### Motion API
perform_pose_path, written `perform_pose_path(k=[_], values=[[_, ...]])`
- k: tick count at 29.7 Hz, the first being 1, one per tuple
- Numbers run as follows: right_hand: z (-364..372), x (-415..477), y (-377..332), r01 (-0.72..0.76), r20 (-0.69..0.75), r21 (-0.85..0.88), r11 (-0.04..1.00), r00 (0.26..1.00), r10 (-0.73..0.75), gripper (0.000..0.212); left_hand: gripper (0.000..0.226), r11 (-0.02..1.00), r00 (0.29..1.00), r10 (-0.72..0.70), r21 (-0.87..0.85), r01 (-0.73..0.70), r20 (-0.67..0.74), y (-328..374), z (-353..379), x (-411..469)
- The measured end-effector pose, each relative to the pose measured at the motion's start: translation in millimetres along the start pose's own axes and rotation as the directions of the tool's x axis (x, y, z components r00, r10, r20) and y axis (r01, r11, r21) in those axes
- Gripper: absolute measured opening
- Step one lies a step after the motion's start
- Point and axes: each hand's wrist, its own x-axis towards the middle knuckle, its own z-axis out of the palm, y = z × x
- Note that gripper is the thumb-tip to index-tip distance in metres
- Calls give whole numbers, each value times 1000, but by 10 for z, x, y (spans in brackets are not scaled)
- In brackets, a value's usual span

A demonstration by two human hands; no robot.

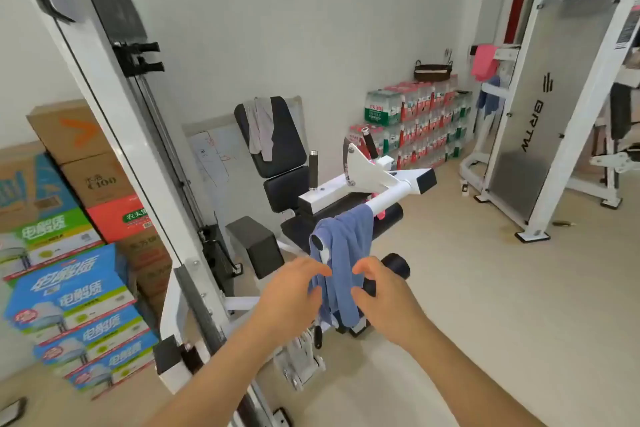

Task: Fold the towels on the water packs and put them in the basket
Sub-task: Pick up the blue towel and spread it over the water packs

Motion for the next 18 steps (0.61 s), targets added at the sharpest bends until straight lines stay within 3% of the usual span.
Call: perform_pose_path(k=[3,7,9,12,15,18], values=[[27,361,115,110,-30,-249,962,992,-121,42,38,996,997,40,87,-35,-65,-90,165,419],[135,984,295,189,48,-597,780,979,-201,65,35,994,989,74,94,-61,-132,-291,307,1113],[205,1317,424,174,43,-656,734,980,-194,68,41,996,998,47,73,-44,-38,-477,388,1449],[243,1748,592,207,53,-676,707,971,-234,69,38,994,982,-103,39,98,159,-658,490,1813],[139,2067,744,343,122,-639,689,929,-349,41,10,988,984,-109,126,91,143,-674,508,2013],[-137,2336,754,401,173,-390,829,916,-362,19,21,993,973,-48,116,22,225,-604,410,2213]])
